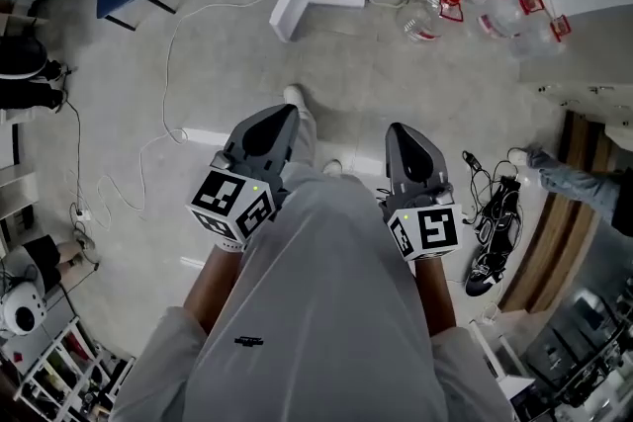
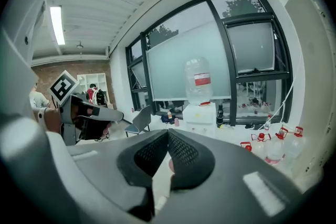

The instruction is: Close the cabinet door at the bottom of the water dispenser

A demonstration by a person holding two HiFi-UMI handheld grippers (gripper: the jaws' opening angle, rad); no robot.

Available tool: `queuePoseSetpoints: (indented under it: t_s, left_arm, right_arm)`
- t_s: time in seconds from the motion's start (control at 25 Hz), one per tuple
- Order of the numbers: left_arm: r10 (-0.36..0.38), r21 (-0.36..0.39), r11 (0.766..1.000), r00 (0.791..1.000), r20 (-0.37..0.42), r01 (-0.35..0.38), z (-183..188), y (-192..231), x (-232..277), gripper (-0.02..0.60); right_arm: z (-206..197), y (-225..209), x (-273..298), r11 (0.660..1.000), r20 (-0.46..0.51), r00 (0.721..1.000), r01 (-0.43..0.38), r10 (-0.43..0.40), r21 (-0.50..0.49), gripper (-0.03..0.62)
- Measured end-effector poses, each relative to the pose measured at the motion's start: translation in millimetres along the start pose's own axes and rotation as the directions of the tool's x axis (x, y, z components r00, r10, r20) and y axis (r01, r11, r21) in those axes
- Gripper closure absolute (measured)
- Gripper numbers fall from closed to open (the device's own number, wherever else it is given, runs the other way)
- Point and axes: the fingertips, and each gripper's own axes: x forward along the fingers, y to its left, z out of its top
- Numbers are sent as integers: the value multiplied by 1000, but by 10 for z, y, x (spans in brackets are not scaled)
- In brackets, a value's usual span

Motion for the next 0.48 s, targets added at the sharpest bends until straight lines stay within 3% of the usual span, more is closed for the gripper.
queuePoseSetpoints:
  t_s: [0.48]
  left_arm:
    - [43, -29, 999, 998, 41, -42, 1181, 1327, 772, 581]
  right_arm:
    - [813, -338, 1823, 998, -16, 999, -31, 30, -58, 583]
